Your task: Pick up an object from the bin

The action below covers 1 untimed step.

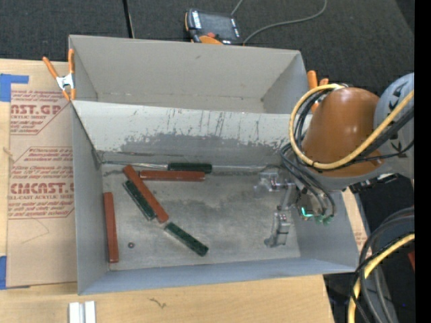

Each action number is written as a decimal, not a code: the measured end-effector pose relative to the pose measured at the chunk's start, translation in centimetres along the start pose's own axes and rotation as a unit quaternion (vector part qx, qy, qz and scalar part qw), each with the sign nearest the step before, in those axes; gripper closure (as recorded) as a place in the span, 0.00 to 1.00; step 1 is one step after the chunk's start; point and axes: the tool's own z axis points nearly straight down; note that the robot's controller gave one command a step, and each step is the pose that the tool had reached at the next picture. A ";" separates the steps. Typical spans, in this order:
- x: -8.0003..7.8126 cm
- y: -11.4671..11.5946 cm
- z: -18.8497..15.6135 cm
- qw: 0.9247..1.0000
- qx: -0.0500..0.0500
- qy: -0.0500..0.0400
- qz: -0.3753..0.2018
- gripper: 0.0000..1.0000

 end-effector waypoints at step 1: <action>0.6 10.7 11.8 0.989 -0.001 -0.005 0.145 0.00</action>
Offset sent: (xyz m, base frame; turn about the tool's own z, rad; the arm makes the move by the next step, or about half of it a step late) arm -0.0069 0.1046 -0.1166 0.2939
